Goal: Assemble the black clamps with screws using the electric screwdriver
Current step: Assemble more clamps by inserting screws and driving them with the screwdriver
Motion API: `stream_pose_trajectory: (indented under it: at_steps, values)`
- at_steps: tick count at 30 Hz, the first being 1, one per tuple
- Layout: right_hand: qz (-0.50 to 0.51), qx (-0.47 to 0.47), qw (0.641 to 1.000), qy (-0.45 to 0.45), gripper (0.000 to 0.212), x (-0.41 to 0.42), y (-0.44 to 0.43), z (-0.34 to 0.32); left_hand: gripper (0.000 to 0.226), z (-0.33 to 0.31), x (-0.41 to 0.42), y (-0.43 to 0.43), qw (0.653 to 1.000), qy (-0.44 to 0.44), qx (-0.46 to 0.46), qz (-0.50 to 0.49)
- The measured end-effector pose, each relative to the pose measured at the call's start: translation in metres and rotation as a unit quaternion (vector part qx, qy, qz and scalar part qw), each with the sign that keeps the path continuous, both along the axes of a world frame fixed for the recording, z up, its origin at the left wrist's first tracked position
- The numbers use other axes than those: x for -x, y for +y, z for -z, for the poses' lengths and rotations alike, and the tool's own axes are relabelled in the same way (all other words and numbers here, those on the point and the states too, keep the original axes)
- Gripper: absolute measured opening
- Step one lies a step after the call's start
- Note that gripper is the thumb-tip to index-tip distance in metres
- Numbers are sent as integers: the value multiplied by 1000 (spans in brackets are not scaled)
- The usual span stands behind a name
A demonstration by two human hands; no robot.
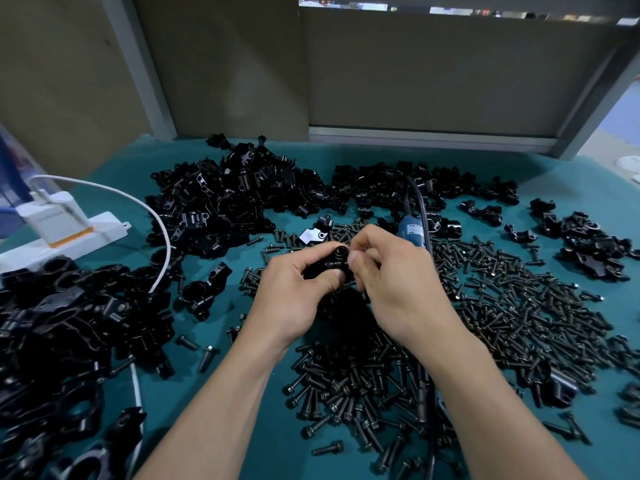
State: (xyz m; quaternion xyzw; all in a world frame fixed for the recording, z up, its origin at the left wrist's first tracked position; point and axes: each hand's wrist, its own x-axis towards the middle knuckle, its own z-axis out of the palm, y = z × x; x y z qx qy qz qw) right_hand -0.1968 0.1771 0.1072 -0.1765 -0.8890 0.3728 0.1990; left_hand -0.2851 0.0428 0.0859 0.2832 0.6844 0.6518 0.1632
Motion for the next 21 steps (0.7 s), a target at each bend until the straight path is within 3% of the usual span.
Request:
stream_pose_trajectory:
  at_steps: [4,9,12,16,21]
  values:
    - [-8,5,1000,-13,32,0,3,-1,53,3,4,0,1000,12,8,-14]
    - [-40,-10,999,7,16,-4,3,-1,49,6,7,0,1000,-4,5,-7]
    - [-21,-41,999,14,27,-3,1,1,54,5,3,0,1000,-3,2,13]
    - [18,-62,998,-15,43,1,-3,1,44,7,1,2,1000,3,13,-3]
    - [-35,-30,999,-3,25,-6,3,-1,42,9,3,4,999,23,32,-21]
